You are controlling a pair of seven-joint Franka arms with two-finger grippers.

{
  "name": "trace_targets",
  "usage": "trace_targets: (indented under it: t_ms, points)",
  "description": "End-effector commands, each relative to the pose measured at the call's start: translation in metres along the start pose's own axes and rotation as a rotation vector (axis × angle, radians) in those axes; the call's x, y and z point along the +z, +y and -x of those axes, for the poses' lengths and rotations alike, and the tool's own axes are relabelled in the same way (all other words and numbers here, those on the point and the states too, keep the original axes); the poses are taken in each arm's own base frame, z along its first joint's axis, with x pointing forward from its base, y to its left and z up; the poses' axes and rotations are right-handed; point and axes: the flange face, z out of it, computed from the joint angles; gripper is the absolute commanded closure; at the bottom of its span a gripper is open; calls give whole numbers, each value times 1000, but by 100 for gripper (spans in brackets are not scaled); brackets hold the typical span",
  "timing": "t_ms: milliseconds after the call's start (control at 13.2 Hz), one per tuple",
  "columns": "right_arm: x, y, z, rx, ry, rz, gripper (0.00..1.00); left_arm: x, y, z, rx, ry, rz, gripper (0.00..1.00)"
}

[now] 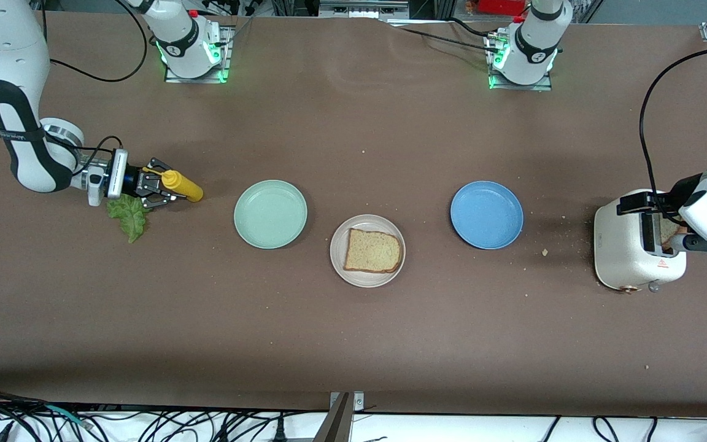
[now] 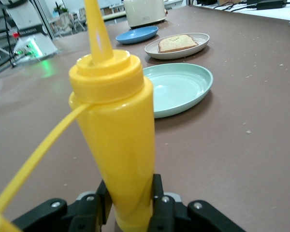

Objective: Make sandwich in beige plate with both arms
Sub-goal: 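Lift the yellow bottle with the right gripper and tip it nozzle down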

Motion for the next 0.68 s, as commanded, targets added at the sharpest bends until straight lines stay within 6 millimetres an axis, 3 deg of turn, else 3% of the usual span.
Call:
trace_targets:
  t_ms: [0,379,606]
  points:
    - [6,22,-40,-11,-58,25,100,-7,-1,7,-4,-4,-31,0]
    - [33,55,-123,61,-202,61,100,-6,-2,7,-6,-5,-31,0]
    - [49,70,-195,93,-369,74,100,-6,-1,7,-4,-5,-31,0]
